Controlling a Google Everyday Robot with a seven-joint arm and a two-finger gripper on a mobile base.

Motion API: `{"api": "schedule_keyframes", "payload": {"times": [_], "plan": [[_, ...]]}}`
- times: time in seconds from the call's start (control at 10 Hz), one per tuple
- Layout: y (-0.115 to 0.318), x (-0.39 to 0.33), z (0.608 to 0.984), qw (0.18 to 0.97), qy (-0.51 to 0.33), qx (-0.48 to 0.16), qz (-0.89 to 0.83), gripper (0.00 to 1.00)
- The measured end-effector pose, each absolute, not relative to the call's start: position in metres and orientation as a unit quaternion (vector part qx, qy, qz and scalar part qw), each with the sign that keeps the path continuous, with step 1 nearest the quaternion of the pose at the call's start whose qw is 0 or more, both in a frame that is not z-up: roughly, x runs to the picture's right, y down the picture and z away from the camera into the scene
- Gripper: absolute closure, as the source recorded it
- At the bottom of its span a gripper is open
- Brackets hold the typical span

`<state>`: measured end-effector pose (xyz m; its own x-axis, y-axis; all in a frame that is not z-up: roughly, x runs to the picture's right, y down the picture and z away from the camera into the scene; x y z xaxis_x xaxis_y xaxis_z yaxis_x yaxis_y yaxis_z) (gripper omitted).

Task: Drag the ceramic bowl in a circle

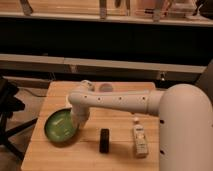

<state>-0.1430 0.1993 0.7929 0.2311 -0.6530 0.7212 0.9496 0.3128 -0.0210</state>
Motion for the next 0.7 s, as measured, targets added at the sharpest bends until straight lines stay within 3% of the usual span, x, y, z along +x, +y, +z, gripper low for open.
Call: {"api": "schedule_keyframes", "payload": {"times": [0.7], "plan": [[0.2040,-0.1468,0.7924,0.740,-0.325,-0.234,-0.541,1.00]]}}
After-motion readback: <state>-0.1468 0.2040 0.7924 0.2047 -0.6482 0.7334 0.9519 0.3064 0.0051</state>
